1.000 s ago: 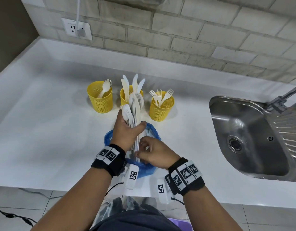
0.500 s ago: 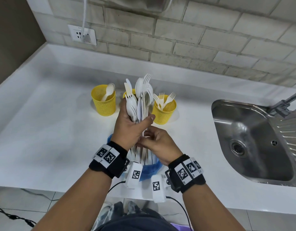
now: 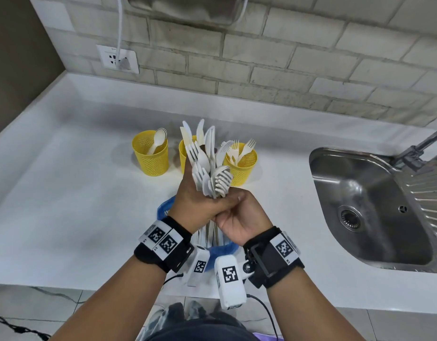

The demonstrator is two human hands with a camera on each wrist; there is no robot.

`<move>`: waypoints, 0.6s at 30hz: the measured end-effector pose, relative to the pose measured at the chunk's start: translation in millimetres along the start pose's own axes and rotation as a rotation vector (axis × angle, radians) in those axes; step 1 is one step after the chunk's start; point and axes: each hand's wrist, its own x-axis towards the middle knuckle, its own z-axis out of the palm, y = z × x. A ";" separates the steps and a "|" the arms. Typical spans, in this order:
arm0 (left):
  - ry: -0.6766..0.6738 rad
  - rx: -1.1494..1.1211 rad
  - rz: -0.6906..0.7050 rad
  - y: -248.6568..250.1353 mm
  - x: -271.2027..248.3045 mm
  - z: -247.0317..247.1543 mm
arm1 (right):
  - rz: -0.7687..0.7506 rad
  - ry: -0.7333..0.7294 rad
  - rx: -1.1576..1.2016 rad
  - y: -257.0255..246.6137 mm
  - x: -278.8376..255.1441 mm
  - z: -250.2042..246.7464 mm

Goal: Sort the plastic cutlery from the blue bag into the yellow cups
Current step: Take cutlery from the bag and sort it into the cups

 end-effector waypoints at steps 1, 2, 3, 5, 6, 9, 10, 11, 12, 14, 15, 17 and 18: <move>0.023 0.006 0.003 0.7 0.1 0.9 | -0.005 0.015 0.028 0.9 -1.1 0.2; 0.044 0.011 0.004 -0.2 0.5 0.7 | -0.006 0.010 0.068 1.7 -2.7 -0.4; 0.058 0.021 0.010 -0.8 0.6 0.3 | -0.006 0.002 0.107 2.6 -3.9 0.4; 0.078 0.052 0.011 -1.1 -0.5 -1.5 | -0.015 0.001 0.128 3.3 -3.8 2.4; 0.087 0.066 0.013 -0.2 -1.6 -2.2 | -0.016 0.011 0.109 4.1 -3.6 4.0; 0.109 0.113 0.041 4.7 -3.6 -5.7 | 0.023 0.043 -0.029 10.8 -3.2 10.3; 0.109 0.126 0.048 6.4 -3.7 -7.5 | 0.039 0.056 -0.093 14.0 -4.1 11.9; 0.108 0.131 0.050 7.9 -3.4 -9.4 | 0.050 0.076 -0.148 16.8 -4.4 12.4; 0.098 0.135 0.047 9.0 -2.7 -12.6 | 0.053 0.092 -0.201 19.0 -4.1 11.5; 0.067 0.144 0.040 11.6 -1.5 -20.4 | 0.024 0.140 -0.305 20.8 -3.4 11.3; 0.050 0.155 0.041 14.8 -0.9 -24.9 | -0.025 0.164 -0.362 20.0 -2.3 11.7; 0.011 0.169 0.056 20.0 0.1 -32.7 | -0.186 0.191 -0.492 9.9 -1.1 13.5; -0.011 0.166 0.069 22.5 0.5 -36.9 | -0.275 0.171 -0.572 2.5 -1.6 15.9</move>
